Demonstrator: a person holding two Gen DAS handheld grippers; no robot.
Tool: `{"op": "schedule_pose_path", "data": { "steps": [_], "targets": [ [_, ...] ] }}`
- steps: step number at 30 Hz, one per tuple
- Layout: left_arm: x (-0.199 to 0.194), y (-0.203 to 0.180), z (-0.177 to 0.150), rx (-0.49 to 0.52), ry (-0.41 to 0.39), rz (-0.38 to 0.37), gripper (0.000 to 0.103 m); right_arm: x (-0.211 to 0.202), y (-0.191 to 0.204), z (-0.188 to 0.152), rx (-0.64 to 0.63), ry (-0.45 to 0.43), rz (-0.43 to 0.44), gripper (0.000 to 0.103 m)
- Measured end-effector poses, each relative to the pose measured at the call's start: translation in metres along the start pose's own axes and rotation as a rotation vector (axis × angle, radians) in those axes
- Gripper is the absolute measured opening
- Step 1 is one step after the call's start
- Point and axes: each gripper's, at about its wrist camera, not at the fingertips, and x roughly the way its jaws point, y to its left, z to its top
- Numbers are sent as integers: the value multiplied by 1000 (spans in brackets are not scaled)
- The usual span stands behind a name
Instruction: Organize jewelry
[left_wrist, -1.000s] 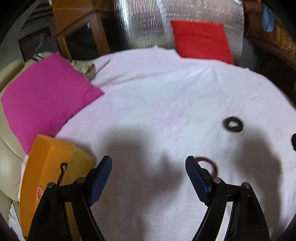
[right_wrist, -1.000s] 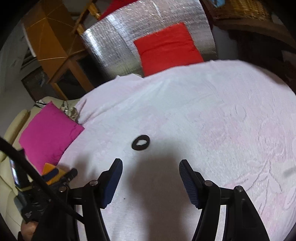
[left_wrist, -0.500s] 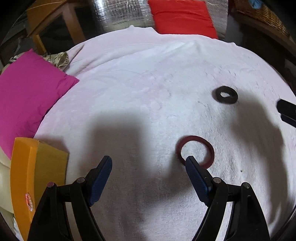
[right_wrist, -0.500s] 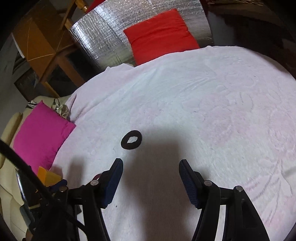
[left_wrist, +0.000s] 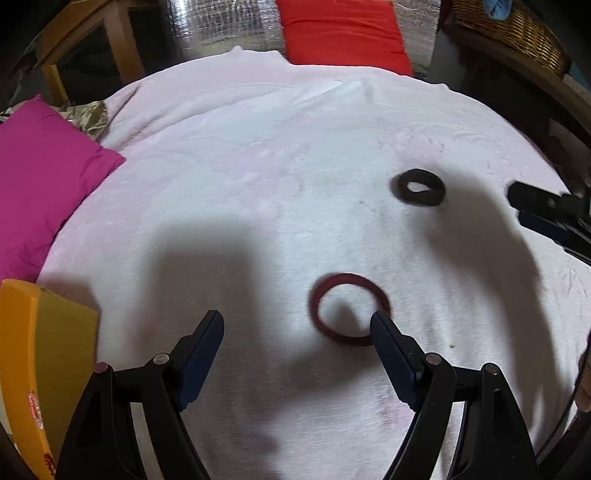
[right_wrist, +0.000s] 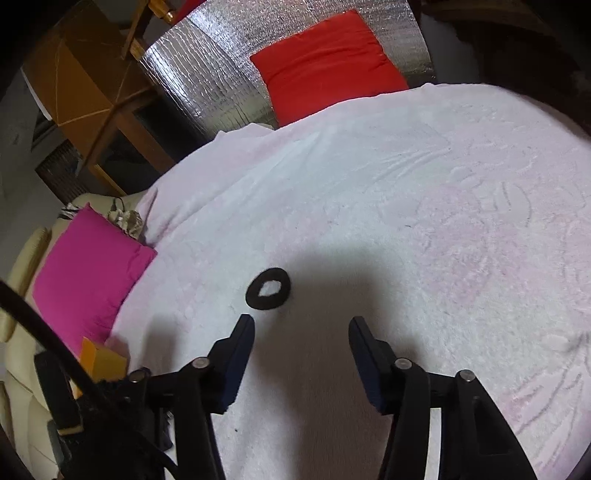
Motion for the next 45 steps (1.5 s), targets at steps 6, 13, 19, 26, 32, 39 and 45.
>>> {"op": "schedule_pose_path", "data": {
  "steps": [6,13,19,26,32,39,45],
  "targets": [
    [2,-5,1,-1,-1,-87,80,18,5,10,13,-4,58,46],
    [8,-5,1,9,15,-149,59,57,17,20,-21,28,16,45],
    [12,2,5,-5,18,-156,58,82,32,17,-146,21,-86,31],
    [17,7,11,-13,38,-131,60,79,32,14,-207,24,-151,12],
    [14,0,11,36,44,-101,62,56,27,6,-202,45,-148,12],
    [4,4,9,26,-2,-102,62,31,17,2,-126,62,-70,12],
    [1,4,4,36,-7,-129,33,27,15,3,-91,76,-57,15]
  ]
}}
